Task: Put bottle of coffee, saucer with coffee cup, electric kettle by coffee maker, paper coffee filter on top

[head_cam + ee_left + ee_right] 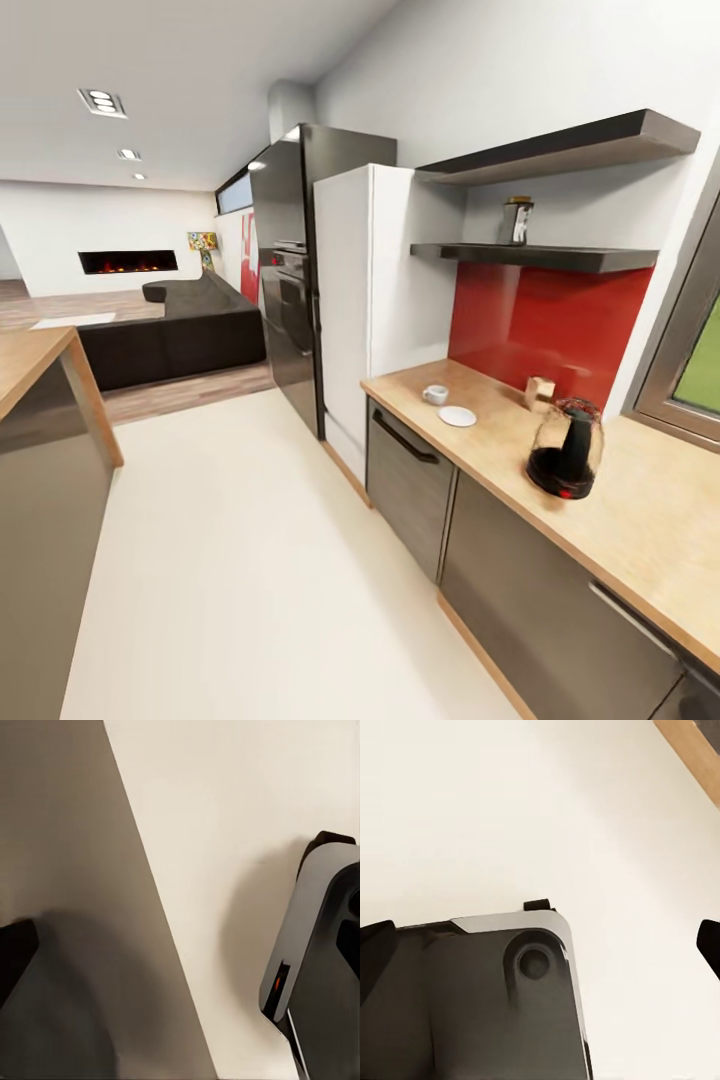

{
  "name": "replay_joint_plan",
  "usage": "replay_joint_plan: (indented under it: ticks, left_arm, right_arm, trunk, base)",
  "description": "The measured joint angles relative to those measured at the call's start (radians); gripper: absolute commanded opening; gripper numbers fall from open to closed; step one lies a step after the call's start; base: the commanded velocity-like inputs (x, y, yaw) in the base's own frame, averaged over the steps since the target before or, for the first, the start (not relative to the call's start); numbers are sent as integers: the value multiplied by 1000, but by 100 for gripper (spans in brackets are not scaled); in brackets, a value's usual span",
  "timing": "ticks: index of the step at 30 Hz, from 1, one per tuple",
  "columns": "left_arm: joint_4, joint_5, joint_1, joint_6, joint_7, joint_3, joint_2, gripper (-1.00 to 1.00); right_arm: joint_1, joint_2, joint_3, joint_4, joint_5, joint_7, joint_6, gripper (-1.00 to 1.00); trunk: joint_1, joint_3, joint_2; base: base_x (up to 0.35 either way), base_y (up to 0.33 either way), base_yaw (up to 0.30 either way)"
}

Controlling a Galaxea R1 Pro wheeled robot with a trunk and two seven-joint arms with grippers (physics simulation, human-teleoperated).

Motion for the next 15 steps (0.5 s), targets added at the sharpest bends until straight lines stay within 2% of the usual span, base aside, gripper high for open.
replay_joint_plan:
  ticks: [15]
  left_arm:
    - [0,0,0,0,0,0,-1,100]
  right_arm:
    - [0,0,-1,-1,0,0,1,100]
  trunk:
    - [0,0,0]
  base:
    - [326,105,0]
